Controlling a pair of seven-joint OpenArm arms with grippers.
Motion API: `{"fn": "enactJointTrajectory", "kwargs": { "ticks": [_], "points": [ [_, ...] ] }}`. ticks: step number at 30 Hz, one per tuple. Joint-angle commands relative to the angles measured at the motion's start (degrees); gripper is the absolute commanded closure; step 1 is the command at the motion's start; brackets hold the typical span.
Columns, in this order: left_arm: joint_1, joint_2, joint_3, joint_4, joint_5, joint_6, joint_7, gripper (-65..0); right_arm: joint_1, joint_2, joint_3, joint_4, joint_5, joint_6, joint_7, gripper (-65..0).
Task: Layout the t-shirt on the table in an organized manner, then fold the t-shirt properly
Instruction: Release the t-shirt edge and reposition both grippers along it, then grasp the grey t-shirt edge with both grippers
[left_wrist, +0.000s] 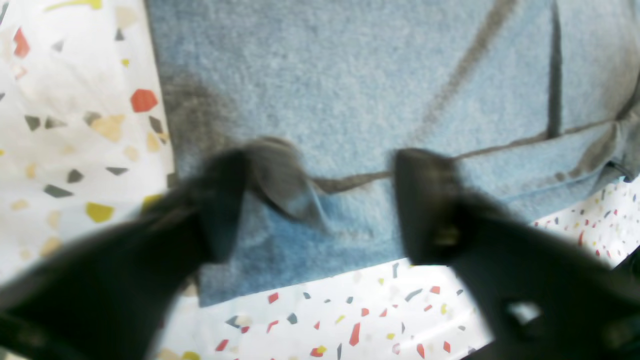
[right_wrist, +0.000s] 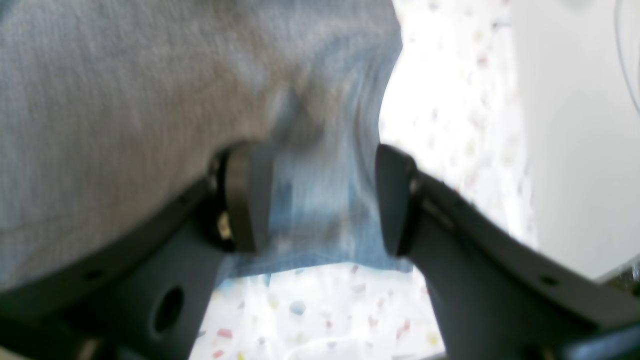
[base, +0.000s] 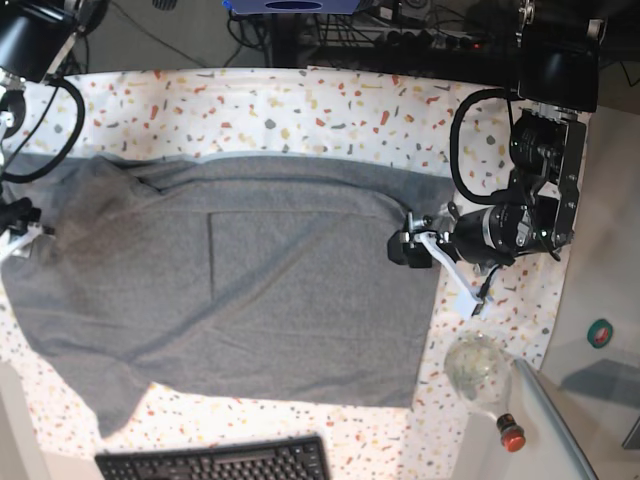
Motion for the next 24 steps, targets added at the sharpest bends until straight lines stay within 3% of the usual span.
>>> {"fn": "enactJointTrajectory", "kwargs": {
  "ticks": [1,6,10,12,15,24],
  "points": [
    [-0.5,-0.6,-0.3,2.3,-0.7,-0.3,-1.4,-54.0,-0.5,0.6,1.9,3.3,0.3,-0.1,1.3,-32.0],
    [8.5,-0.4,-8.3,7.1,-0.7,-0.4,-3.5,-50.4,-5.8,-5.5,15.5,10.1,5.2,0.2,2.8,-32.6],
    [17.5,0.4,-13.3,7.6,-0.7,-0.7,-7.9,-50.4,-9.9,-7.7,23.6,10.2,14.2,4.7,2.5,-32.1],
    [21.0,0.5,-13.4,7.2,-0.3,-3.6,-11.0,-50.4,-11.5,-9.1,26.5,8.9,17.9,6.3,2.5,-32.1],
    [22.5,1.9,-13.5,2.7,-0.3,-9.1,-15.2,-49.7,-13.0,-10.3,27.9,7.6,20.5,6.7,2.5,-32.1],
    [14.9,6.0,-13.5,-10.9,-0.3,-9.4,-16.5,-49.5,-13.3,-11.2,28.0,7.5,20.5,6.9,2.5,-32.1]
  ]
}}
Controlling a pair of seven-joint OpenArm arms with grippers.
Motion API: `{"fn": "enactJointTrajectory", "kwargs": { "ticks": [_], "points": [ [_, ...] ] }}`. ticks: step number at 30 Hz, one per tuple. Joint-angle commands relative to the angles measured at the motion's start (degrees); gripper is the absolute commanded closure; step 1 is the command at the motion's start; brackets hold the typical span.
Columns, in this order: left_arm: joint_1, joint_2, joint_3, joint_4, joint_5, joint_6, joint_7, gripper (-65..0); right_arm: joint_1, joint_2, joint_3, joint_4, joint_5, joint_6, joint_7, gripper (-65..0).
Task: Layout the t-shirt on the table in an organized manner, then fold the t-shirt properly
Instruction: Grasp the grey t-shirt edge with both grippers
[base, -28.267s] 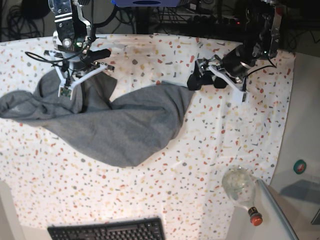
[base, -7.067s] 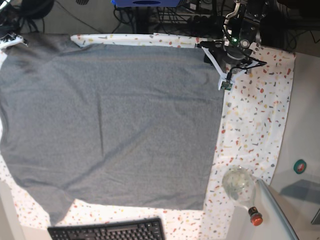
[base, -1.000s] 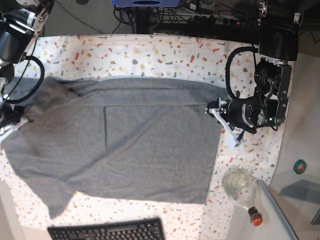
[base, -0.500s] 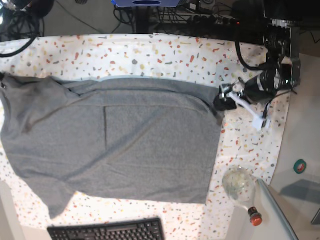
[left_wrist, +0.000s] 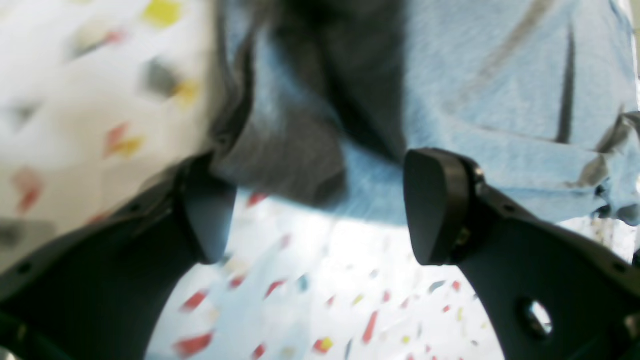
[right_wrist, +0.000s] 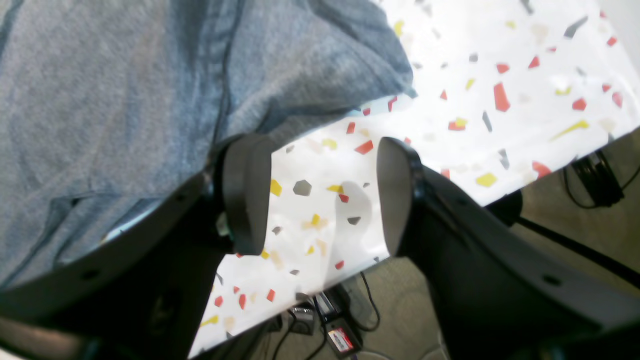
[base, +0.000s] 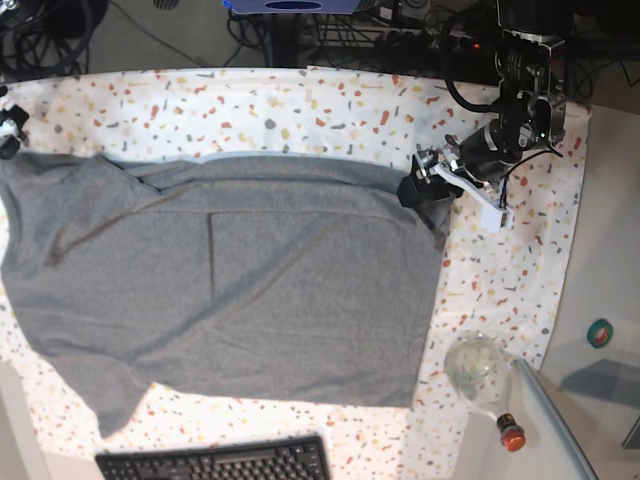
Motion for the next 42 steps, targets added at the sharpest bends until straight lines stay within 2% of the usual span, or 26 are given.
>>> {"fn": "enactJointTrajectory", "kwargs": {
  "ticks": [1,6,8,12,14,17,20,23,27,29,36,42],
  "points": [
    [-0.2,-0.3,0.1,-0.8,1.1,0.7,2.0,-49.5,0.1,0.9,0.5,1.1,0.8,0.3,1.2,-32.3],
    [-0.8,0.2,-0.4,-1.3,1.1,0.9,2.0,-47.4,0.5,0.9,0.7,-0.4,0.8,0.3,1.5,-32.7],
    [-0.5,0.1,-0.5,-1.4,1.1,0.9,2.0,-38.2,2.3,1.2,0.7,-4.2,0.8,0.3,1.5,-32.7],
    [-0.4,0.1,-0.5,-1.4,1.2,1.0,2.0,-13.2,5.2,2.6,0.7,-13.0,0.8,0.3,1.8,-32.7],
    [-0.4,0.1,-0.5,-1.4,1.2,1.0,2.0,0.0,6.1,2.8,0.7,-16.0,0.6,0.3,5.7,-32.3],
    [-0.3,-0.6,-0.5,-1.4,1.2,1.0,2.3,0.0,6.2,3.0,0.1,-16.3,0.2,0.1,12.3,-32.0],
    [-0.2,-1.9,-0.5,-1.4,1.2,1.0,2.3,0.0,7.2,7.8,-2.6,-18.0,-2.0,-0.1,10.5,-32.0],
    [-0.2,-2.9,-0.5,-1.4,1.2,1.0,2.3,0.0,9.1,12.2,-8.1,-22.6,-7.9,-0.1,8.3,-32.1],
    [-0.2,-3.4,-0.6,-1.3,1.2,1.0,2.3,0.0,10.5,12.7,-11.2,-23.8,-17.4,-0.1,8.2,-32.6],
    [-0.2,-3.4,-0.6,-1.2,1.2,1.0,2.3,0.0,10.8,12.6,-11.8,-23.9,-19.5,0.1,7.9,-32.6],
    [-0.2,-3.6,-0.5,-1.3,1.2,1.0,2.3,0.0,11.1,12.6,-12.9,-24.8,-19.5,0.2,7.5,-32.3],
    [-0.2,-3.7,-0.5,-1.3,1.2,1.0,2.4,0.0,12.3,14.1,-12.9,-28.4,-19.5,0.2,7.6,-32.1]
  ]
}}
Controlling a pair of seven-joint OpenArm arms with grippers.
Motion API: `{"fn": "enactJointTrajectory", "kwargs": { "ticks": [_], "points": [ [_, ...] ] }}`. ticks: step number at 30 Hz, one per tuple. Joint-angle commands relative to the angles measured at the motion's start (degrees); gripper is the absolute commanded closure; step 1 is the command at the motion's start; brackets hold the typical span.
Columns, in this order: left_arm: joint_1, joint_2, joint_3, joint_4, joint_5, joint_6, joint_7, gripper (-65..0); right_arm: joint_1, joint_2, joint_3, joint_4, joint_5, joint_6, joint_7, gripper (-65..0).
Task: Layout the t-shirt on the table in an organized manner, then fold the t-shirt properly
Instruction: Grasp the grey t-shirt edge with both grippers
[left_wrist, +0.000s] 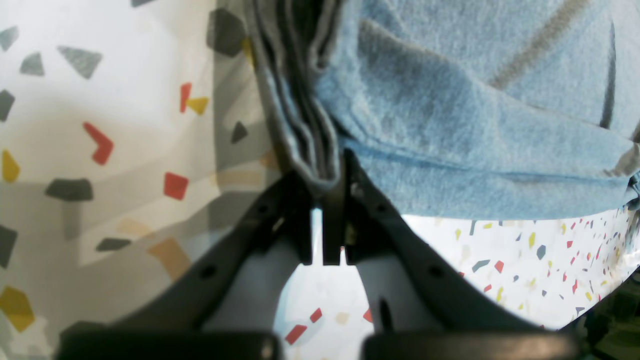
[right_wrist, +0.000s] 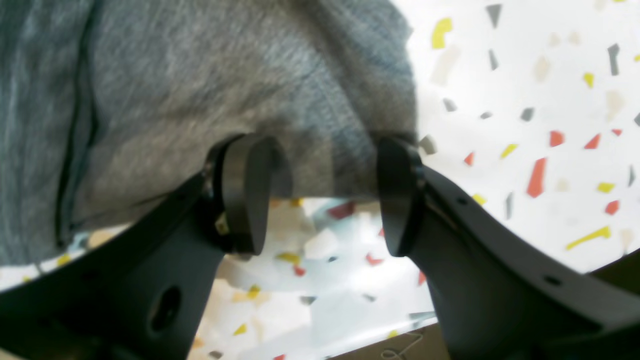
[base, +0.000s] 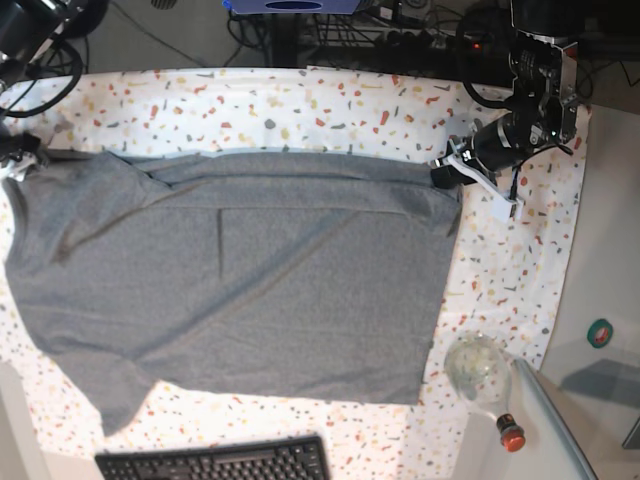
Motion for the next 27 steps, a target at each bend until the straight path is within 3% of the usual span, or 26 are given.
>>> {"fn": "enactJointTrajectory", "kwargs": {
  "ticks": [1,6,9,11,12,20,27],
  "points": [
    [-0.2,-0.8,-0.2,0.5,0.6,0.5,0.2,0.0,0.6,1.3,0.2,0.1,0.4,0.1,1.0,-32.1],
    [-0.2,-0.8,-0.2,0.5,0.6,0.5,0.2,0.0,0.7,1.4,0.2,-0.2,0.4,0.1,1.2,-29.3],
    [-0.3,-0.8,-0.2,0.5,0.6,0.5,0.2,0.0,1.3,2.1,0.2,-1.6,0.4,0.1,2.6,-14.9],
    [-0.3,-0.8,-0.2,0.5,0.6,0.5,0.2,0.0,1.5,2.3,0.2,-2.9,0.4,0.1,2.6,-1.8],
    [-0.3,-0.8,-0.2,0.5,0.6,0.5,0.2,0.0,1.5,2.4,0.2,-2.9,0.4,0.1,2.7,0.0],
    [-0.3,-2.0,-0.2,0.5,0.6,0.5,0.2,0.0,3.0,4.9,-0.2,-3.2,0.4,0.1,2.6,0.0],
    [-0.3,-2.6,-0.2,0.7,0.6,0.5,0.2,0.0,4.0,6.9,-6.1,-3.3,0.4,0.1,2.4,0.0]
  ]
}}
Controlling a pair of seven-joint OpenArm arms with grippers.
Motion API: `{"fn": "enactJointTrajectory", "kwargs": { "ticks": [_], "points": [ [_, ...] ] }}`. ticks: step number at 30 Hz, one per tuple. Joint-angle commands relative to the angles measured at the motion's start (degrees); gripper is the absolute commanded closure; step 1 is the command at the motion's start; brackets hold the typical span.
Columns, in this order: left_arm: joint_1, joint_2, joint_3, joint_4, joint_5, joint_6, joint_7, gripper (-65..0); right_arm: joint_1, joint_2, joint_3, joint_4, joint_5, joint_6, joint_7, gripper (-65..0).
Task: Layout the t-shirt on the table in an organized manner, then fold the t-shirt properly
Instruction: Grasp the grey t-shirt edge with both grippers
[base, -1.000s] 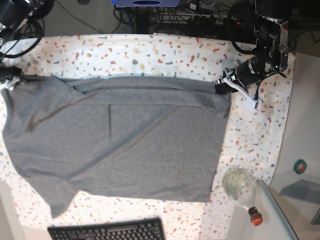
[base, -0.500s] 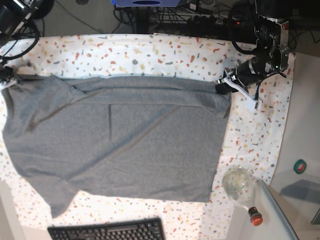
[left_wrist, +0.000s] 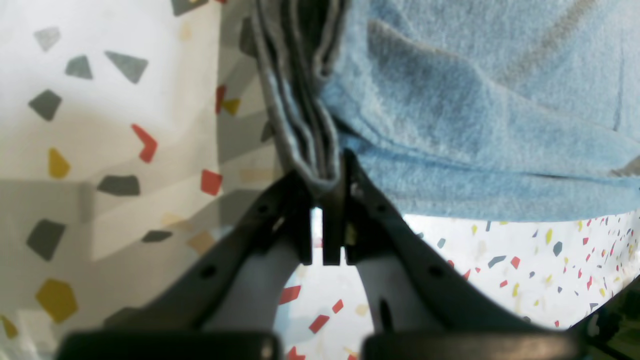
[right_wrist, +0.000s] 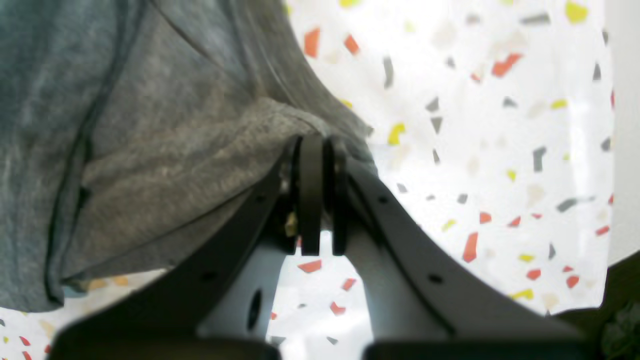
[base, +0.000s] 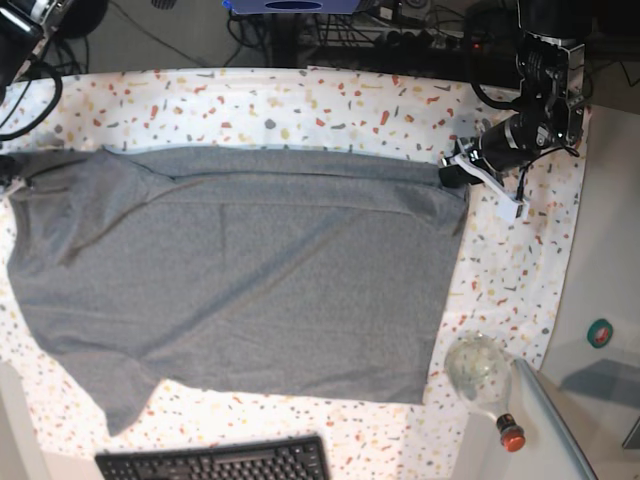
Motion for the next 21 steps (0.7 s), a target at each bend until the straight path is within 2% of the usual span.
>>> {"fn": "enactJointTrajectory", "kwargs": {
  "ticks": [1,6,8,9,11,12,13,14,17,21],
  "points": [
    [-0.3,-1.0,-0.3,0.6,0.5,0.4,0.0,0.0,1.0,1.3,-0.1,0.8,0.2,0.1,1.0,0.0],
    [-0.3,-1.0,-0.3,0.7,0.5,0.4,0.0,0.0,2.7,1.4,-0.6,-0.6,0.0,-0.1,0.8,0.0],
    [-0.2,-1.0,-0.3,0.9,0.5,0.4,0.0,0.0,3.5,1.5,-0.3,-2.0,-2.1,-0.1,0.8,0.0],
    [-0.2,-1.0,-0.3,0.9,0.5,0.4,0.0,0.0,3.6,1.5,-0.2,-2.1,-4.1,-0.1,0.8,-5.0],
    [-0.2,-1.0,-0.3,0.9,0.5,0.4,0.0,0.0,4.5,0.8,0.3,-1.7,-8.0,-0.1,1.2,-21.6],
    [-0.2,-1.0,-0.2,0.9,0.5,0.4,0.0,0.0,4.6,0.2,1.6,-0.8,-8.6,-0.1,1.3,-29.1],
    [-0.2,-1.0,0.1,0.9,0.5,0.4,0.0,0.0,4.6,-0.6,5.0,1.3,-8.5,-0.1,1.4,-33.9],
    [-0.2,-1.0,0.2,0.9,0.5,0.4,0.0,0.0,4.8,-2.2,9.8,4.5,-8.4,-0.1,1.9,-35.4],
    [-0.2,-1.0,0.3,0.9,0.5,0.4,0.0,0.0,6.3,-10.8,23.7,17.1,-8.5,0.1,3.3,-35.0],
    [-0.2,-1.0,0.3,0.9,0.5,0.4,0.0,0.0,3.3,-18.3,24.8,27.7,-8.1,0.3,-2.4,-35.3]
  ]
}}
